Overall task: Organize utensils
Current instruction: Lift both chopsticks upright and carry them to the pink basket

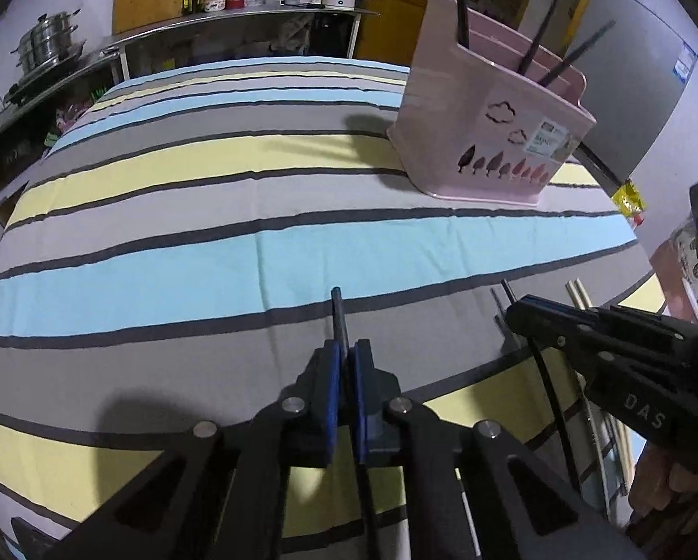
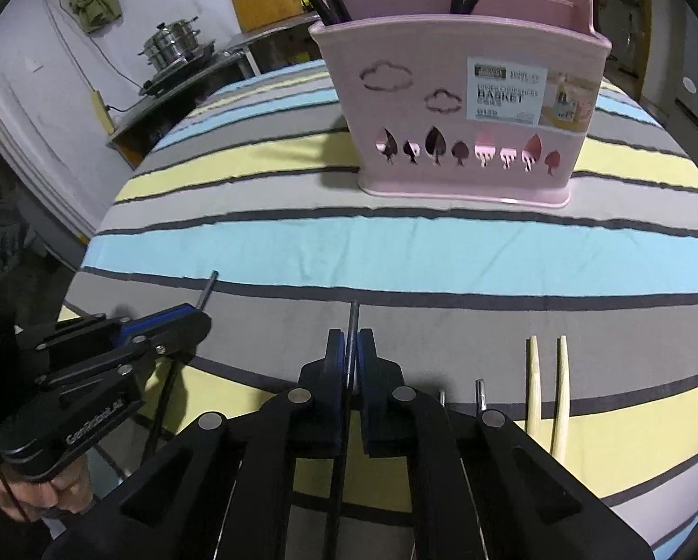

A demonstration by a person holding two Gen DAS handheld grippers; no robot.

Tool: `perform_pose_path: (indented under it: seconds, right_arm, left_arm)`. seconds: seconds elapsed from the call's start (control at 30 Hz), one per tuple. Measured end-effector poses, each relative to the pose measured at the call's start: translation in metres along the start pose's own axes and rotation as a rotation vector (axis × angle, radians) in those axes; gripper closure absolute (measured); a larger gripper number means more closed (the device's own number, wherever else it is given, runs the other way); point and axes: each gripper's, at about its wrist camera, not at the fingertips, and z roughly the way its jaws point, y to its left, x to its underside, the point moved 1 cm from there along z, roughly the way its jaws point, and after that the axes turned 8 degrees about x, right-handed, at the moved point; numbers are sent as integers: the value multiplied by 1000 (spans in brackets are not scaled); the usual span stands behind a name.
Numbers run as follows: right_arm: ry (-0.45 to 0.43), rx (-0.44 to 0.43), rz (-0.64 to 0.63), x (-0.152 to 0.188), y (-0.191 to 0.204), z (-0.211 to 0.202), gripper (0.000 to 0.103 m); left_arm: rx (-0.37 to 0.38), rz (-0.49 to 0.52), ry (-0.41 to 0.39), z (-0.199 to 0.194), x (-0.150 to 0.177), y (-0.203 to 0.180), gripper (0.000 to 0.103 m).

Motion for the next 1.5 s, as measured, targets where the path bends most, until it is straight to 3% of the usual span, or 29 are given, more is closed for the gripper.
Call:
perform_pose_path:
  seconds: [0.5, 0.9, 1.5]
  right_arm:
    - [-204, -70, 12, -36, -3, -94, 99]
    - [-368, -64, 3, -58, -4, -163, 99]
    - [-384, -51, -20, -36, -6, -181, 99]
  left_arm:
    - [53, 29, -170, -82, -46, -23, 98]
    - [56, 93, -301, -142, -74, -46, 98]
    - [43, 94, -278, -155, -49, -54, 98]
